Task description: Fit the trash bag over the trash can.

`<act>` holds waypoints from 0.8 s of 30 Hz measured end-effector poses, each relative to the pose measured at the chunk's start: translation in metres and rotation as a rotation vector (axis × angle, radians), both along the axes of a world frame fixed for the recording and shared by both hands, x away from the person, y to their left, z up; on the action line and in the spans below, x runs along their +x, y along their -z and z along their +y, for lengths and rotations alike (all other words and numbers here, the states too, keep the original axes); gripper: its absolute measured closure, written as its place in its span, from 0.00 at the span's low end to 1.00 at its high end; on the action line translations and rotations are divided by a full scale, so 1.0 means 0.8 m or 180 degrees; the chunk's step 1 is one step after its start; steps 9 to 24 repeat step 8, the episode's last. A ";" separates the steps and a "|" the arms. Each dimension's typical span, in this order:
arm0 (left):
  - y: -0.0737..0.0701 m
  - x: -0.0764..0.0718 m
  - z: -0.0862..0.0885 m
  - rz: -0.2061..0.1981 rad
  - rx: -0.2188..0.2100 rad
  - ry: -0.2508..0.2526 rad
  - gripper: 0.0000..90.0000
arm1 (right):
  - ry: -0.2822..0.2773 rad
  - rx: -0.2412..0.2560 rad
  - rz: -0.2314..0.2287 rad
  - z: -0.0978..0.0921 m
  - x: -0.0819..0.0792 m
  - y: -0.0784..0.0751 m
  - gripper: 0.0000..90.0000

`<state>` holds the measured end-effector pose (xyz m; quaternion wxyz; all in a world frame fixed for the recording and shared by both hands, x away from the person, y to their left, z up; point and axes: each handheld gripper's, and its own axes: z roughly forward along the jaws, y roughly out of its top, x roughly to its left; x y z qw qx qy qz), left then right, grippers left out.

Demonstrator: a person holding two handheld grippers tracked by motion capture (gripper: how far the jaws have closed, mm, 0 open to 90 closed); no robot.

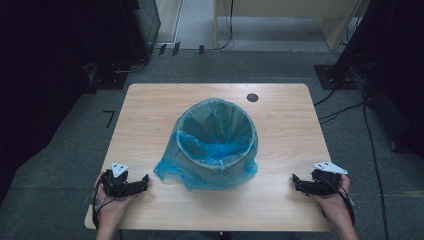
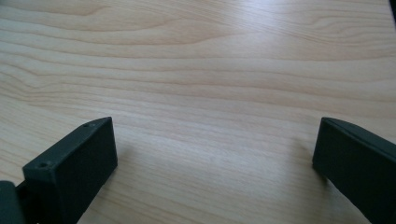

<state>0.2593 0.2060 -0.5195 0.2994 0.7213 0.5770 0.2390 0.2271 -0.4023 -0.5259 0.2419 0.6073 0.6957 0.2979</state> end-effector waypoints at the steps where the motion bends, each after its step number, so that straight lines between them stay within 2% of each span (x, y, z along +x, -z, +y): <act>1: 0.000 0.000 0.000 -0.0001 -0.0001 -0.0001 0.00 | 0.0038 0.0006 0.0004 -0.001 -0.001 0.000 0.00; 24: 0.000 0.000 0.000 0.0001 0.0000 0.0003 0.00 | 0.0074 -0.0005 0.0001 -0.002 -0.001 0.000 0.00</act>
